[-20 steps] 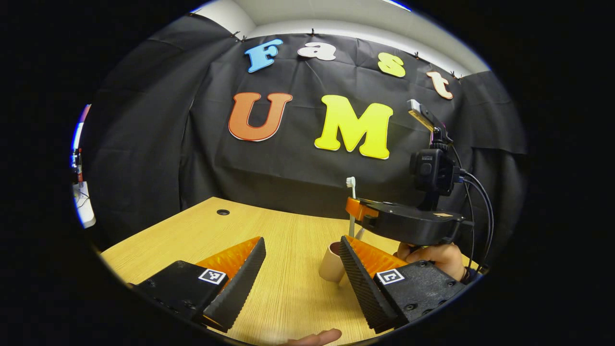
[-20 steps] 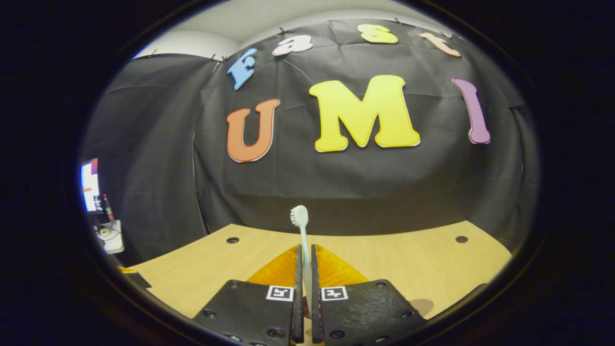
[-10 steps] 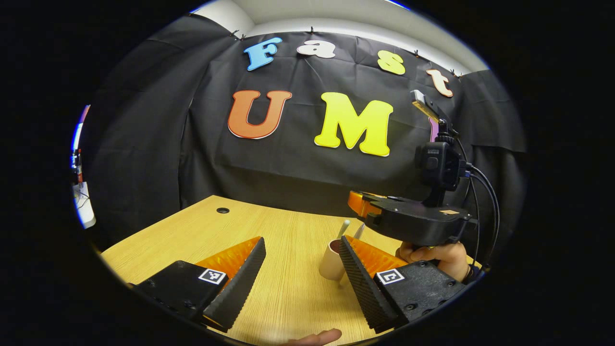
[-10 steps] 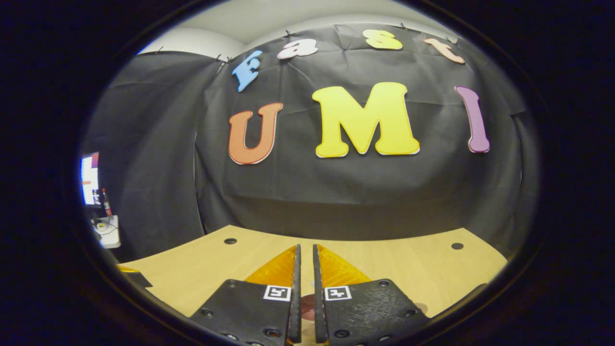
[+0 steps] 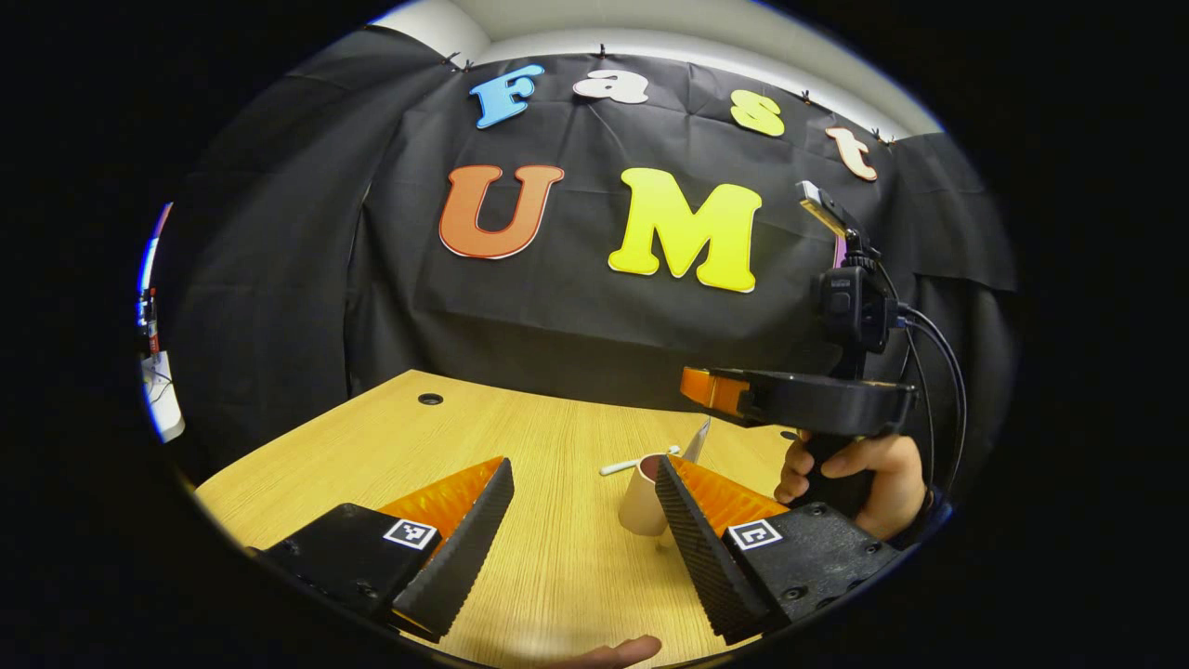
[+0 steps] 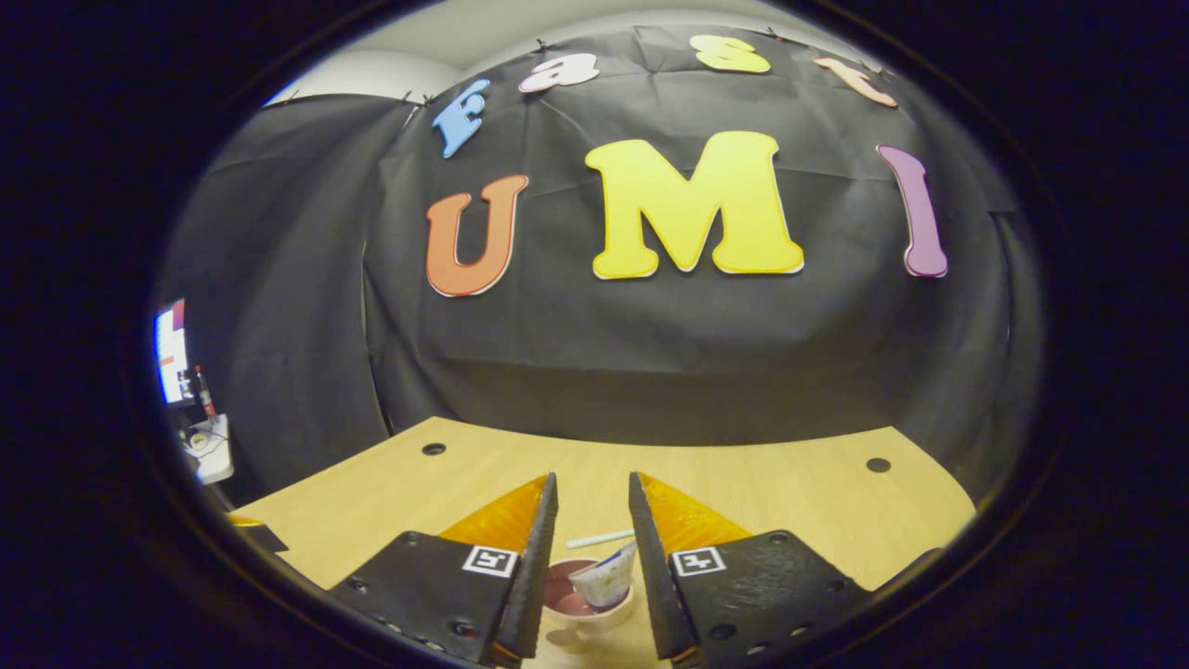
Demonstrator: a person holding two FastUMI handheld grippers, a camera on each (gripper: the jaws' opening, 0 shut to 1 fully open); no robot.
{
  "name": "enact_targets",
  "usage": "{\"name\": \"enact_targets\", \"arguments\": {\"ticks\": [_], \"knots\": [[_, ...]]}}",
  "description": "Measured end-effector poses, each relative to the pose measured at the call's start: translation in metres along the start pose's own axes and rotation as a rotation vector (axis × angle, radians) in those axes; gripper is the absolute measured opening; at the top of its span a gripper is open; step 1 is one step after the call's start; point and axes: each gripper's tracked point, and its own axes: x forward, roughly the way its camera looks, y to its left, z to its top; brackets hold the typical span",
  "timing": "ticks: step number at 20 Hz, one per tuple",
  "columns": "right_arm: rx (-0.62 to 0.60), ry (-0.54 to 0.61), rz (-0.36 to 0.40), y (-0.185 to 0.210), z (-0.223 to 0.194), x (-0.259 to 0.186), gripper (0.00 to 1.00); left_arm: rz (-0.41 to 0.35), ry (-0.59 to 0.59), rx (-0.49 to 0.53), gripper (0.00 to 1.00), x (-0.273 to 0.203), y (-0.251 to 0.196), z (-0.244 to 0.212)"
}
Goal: Put the toothbrush and toothpaste on the desktop into the cup, then pick up the cup and place it on the coaster on the desktop.
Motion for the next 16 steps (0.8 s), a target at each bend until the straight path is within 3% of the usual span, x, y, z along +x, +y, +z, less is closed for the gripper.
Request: {"name": "enact_targets", "arguments": {"ticks": [2,4,8,12,16], "knots": [[0.012,0.015,-0.019,-0.006,0.007,0.004,0.49,0.002,-0.001,0.009,0.98,0.0,0.001,0.0],[0.042,0.053,-0.036,-0.011,0.013,0.012,0.62,0.005,0.0,0.02,0.98,0.0,0.004,0.0],[0.121,0.181,-0.1,-0.022,0.023,0.049,0.76,0.03,0.014,0.013,0.98,0.004,0.018,-0.007],[0.266,0.43,-0.178,-0.035,-0.004,0.094,0.82,0.047,0.07,-0.024,0.98,0.018,0.03,-0.025],[0.499,0.686,-0.336,-0.056,-0.046,0.125,0.89,0.077,0.132,-0.059,0.99,0.03,0.047,-0.045]]}}
